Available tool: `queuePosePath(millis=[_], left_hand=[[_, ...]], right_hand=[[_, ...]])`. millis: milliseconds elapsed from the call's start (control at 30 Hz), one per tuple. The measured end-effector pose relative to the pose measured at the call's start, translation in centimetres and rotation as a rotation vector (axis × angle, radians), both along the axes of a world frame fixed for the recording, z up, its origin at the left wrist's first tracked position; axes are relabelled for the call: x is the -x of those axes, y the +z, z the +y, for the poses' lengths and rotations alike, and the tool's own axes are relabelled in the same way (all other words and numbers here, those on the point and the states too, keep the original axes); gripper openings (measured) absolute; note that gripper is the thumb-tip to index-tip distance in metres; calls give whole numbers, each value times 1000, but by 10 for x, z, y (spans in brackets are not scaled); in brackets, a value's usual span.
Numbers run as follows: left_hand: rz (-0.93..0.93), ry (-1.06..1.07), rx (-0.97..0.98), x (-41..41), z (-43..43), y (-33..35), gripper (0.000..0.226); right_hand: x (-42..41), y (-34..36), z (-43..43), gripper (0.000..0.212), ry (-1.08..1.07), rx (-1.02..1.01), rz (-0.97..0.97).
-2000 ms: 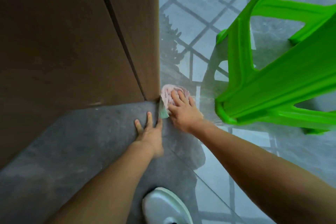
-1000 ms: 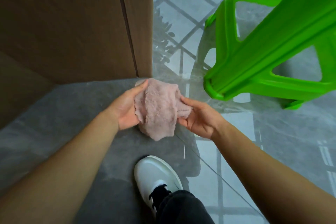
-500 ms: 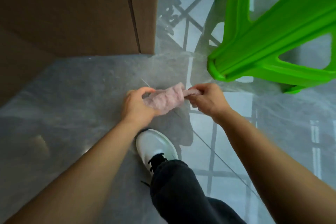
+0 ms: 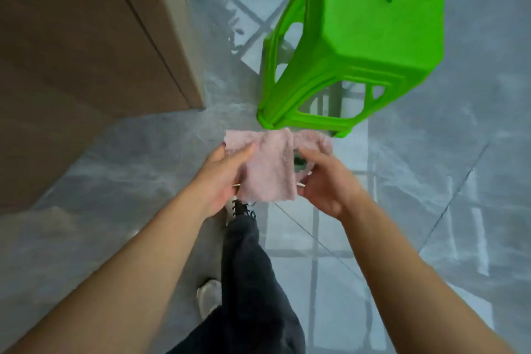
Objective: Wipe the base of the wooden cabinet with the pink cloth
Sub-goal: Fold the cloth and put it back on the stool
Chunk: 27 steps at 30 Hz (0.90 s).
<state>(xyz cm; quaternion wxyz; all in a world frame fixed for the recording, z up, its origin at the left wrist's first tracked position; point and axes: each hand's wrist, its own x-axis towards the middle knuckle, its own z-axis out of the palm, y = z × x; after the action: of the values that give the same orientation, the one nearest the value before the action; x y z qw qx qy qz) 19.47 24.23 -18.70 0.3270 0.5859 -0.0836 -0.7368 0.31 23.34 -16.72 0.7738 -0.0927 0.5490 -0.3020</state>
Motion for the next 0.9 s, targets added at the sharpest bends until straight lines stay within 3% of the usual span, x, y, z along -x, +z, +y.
queuePosePath(millis=[67, 300, 400, 467, 567, 633, 700, 767, 833, 900], left_hand=[[-1, -32, 34, 12, -10, 31, 24], [-191, 4, 30, 74, -97, 66, 29], [-147, 33, 67, 107, -160, 58, 27], [-141, 23, 98, 131, -203, 50, 29], [-217, 29, 174, 153, -254, 35, 28], [-469, -62, 379, 150, -275, 23, 36], [-799, -358, 664, 139, -282, 13, 43], [-1067, -731, 863, 127, -276, 8, 37], [-1196, -976, 880, 122, -267, 11, 40], [-1250, -1113, 779, 124, -261, 23, 55]], right_hand=[[10, 27, -7, 65, 28, 42, 48], [65, 57, -86, 24, -85, 174, 187], [97, 43, -143, 36, -138, 237, 207], [119, 33, -179, 34, -96, 369, 336], [150, 19, -224, 20, 119, 657, 654], [171, 9, -247, 15, 315, 898, 877], [186, -1, -261, 13, 623, 1145, 1029], [191, -9, -266, 23, 952, 1244, 1107], [195, -12, -262, 42, 1173, 1261, 1206], [198, -4, -257, 57, 1346, 1205, 1248]])
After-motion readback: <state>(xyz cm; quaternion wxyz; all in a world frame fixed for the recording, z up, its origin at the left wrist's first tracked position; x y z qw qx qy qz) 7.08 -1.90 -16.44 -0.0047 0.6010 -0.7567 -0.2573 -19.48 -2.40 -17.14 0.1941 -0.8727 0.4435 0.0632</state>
